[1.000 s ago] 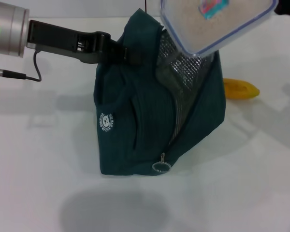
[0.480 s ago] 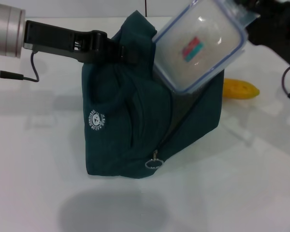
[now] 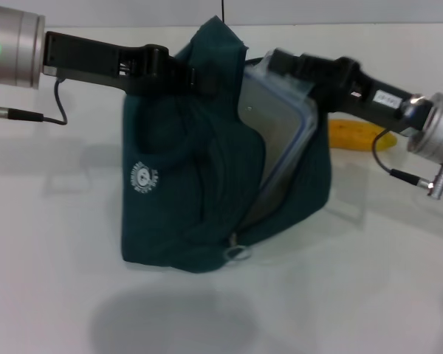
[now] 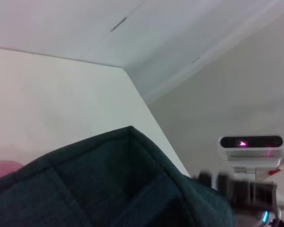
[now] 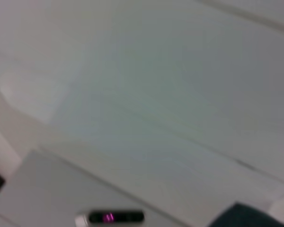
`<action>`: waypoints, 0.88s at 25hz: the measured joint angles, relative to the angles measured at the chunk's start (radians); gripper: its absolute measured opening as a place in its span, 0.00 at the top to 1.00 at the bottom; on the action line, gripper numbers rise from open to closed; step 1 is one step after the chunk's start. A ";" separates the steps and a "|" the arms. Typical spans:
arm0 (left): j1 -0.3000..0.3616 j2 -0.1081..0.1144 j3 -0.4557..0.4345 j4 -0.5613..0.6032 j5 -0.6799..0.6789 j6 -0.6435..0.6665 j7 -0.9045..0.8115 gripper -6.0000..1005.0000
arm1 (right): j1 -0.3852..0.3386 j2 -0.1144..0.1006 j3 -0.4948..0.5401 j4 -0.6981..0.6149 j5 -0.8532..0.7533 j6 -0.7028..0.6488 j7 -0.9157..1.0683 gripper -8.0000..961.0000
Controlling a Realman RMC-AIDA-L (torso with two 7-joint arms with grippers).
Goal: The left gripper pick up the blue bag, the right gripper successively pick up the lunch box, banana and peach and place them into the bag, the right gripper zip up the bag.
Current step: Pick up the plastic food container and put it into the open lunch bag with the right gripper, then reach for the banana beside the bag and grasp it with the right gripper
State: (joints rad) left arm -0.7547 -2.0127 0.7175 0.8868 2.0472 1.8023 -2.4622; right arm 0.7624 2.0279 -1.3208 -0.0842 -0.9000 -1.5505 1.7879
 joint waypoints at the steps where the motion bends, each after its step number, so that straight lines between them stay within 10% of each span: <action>1: 0.001 0.001 0.000 0.000 0.000 -0.002 0.001 0.96 | 0.004 0.000 -0.015 -0.005 0.000 0.007 0.000 0.84; 16: 0.055 0.030 -0.029 0.005 -0.003 -0.009 0.005 0.95 | -0.102 -0.006 -0.083 -0.173 0.013 0.028 -0.021 0.68; 22: 0.102 0.057 -0.046 0.008 -0.027 -0.003 0.009 0.96 | -0.222 -0.064 -0.060 -0.351 -0.012 0.028 -0.064 0.37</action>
State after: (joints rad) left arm -0.6530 -1.9552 0.6711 0.8950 2.0206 1.7989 -2.4532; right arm 0.5403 1.9634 -1.3809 -0.4352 -0.9119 -1.5226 1.7244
